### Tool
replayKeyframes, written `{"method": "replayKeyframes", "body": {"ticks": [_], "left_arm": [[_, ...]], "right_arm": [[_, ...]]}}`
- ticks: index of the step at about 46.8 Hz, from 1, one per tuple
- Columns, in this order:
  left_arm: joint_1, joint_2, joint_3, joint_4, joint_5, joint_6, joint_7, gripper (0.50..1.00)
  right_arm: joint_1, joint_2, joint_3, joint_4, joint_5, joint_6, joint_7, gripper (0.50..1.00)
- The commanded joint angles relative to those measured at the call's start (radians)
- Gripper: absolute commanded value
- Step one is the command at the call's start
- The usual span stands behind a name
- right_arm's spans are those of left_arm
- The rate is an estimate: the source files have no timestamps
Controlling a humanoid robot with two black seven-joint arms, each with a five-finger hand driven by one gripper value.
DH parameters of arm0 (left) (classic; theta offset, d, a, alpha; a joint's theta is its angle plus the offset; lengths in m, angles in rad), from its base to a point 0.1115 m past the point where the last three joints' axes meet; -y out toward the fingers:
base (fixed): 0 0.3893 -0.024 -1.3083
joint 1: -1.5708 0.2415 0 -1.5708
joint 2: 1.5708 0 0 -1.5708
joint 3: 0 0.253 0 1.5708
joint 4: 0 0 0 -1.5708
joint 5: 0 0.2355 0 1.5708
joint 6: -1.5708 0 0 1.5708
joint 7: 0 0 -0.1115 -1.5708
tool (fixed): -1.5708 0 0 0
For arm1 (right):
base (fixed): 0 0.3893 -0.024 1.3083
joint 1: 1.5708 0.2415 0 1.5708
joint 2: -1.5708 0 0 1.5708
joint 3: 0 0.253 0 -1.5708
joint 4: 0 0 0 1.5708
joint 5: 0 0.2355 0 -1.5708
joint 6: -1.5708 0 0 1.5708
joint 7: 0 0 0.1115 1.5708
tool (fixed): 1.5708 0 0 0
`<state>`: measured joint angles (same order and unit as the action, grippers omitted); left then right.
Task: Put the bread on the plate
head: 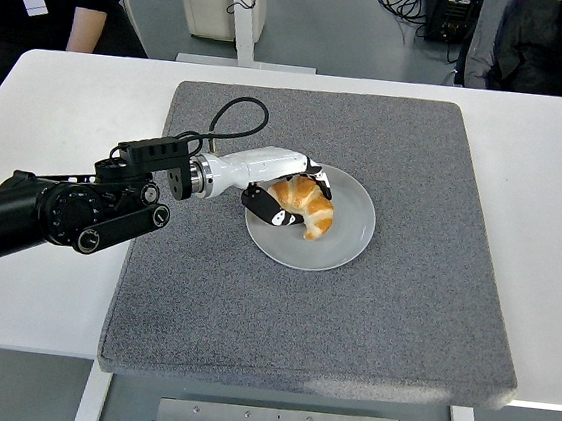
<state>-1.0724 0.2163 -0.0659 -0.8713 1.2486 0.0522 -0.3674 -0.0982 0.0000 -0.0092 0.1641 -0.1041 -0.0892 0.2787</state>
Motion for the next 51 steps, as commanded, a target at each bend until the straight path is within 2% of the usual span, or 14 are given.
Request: {"method": "replayKeyframes", "body": {"ticks": [1,18,25,38,51], "left_arm": [[0.000,0.000,0.000,0.002,-0.001,0.000,0.001,0.573],[0.000,-0.003,0.002,0.017,-0.057,0.000,0.007,0.801],[0.000,-0.003,0.002,0.017,-0.058,0.000,0.010,0.867],[0.002,-0.003,-0.002,0.015,-0.064,0.000,0.008,0.911],[-0.014,0.003,-0.002,0.017,-0.201,-0.003,0.010,0.939]], "right_arm": [[0.000,0.000,0.000,0.000,0.000,0.000,0.000,1.000],[0.000,0.000,0.000,0.000,0.000,0.000,0.000,1.000],[0.000,0.000,0.000,0.000,0.000,0.000,0.000,1.000],[0.000,0.000,0.000,0.000,0.000,0.000,0.000,1.000],[0.000,0.000,0.000,0.000,0.000,0.000,0.000,1.000]]}}
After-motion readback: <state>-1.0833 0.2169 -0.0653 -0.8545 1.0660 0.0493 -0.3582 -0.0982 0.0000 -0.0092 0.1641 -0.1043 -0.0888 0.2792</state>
